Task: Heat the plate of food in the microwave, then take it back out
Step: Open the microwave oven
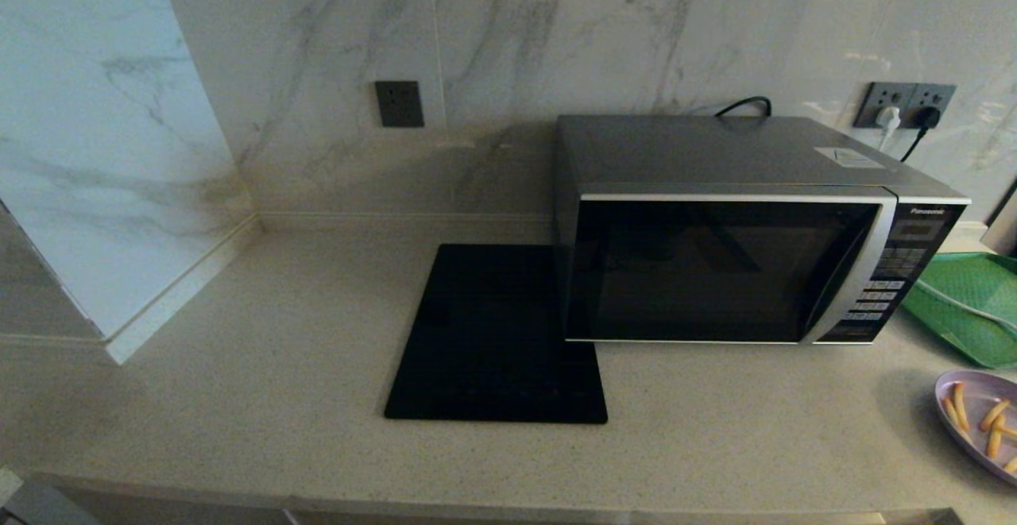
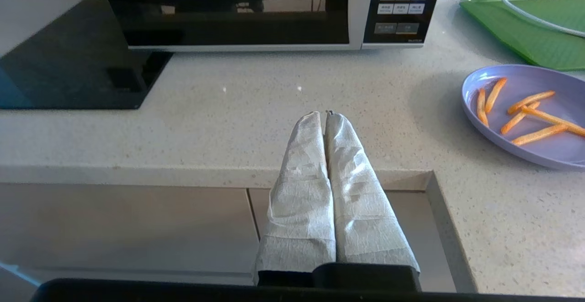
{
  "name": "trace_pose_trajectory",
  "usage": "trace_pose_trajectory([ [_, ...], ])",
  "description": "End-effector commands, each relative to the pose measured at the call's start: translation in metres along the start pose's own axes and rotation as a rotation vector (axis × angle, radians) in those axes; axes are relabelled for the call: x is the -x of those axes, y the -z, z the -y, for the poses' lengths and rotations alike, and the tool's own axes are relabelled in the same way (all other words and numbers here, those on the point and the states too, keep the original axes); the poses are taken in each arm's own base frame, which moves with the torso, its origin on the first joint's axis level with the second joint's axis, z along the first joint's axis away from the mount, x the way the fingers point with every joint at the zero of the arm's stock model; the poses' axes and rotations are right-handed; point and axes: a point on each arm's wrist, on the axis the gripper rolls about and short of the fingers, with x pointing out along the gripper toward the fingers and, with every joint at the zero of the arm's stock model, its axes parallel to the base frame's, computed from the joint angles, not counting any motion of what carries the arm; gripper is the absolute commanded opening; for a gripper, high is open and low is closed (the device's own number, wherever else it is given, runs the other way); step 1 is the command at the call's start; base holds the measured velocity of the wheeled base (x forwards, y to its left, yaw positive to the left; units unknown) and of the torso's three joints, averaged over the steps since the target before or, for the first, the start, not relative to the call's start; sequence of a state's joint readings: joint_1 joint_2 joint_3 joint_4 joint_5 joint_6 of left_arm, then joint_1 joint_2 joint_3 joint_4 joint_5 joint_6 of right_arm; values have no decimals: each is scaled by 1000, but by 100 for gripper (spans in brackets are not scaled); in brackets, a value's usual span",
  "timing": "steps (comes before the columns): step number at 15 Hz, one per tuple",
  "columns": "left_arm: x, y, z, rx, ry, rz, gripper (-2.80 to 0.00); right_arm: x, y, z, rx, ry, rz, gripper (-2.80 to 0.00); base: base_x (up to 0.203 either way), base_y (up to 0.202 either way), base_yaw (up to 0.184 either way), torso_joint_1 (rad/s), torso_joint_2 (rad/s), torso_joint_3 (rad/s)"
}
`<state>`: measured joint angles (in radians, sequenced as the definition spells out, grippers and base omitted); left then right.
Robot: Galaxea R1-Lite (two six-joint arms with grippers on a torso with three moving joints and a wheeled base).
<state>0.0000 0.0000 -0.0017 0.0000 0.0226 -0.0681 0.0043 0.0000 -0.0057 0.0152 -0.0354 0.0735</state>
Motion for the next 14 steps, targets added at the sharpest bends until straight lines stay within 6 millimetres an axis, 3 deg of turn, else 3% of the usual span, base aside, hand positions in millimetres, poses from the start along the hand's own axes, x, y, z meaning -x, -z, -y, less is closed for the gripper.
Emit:
trace_pose_trajectory([
  [1, 0, 0, 0, 1, 0, 0, -280, 4, -12, 0, -20, 11, 35, -280, 0, 0, 0, 0, 0, 0],
  [5, 0, 0, 0, 1, 0, 0, -280, 38, -82, -4, -45, 24, 135, -280, 0, 0, 0, 0, 0, 0],
  [7, 0, 0, 0, 1, 0, 0, -280, 61, -125, -6, -55, 30, 86, -280, 0, 0, 0, 0, 0, 0],
  [8, 0, 0, 0, 1, 0, 0, -280, 62, -147, -8, -63, 36, 29, -280, 0, 0, 0, 0, 0, 0],
  [11, 0, 0, 0, 1, 0, 0, -280, 19, -193, -16, -64, 164, -185, -280, 0, 0, 0, 0, 0, 0],
  [14, 0, 0, 0, 1, 0, 0, -280, -26, -218, -14, 7, 373, -180, -280, 0, 0, 0, 0, 0, 0],
])
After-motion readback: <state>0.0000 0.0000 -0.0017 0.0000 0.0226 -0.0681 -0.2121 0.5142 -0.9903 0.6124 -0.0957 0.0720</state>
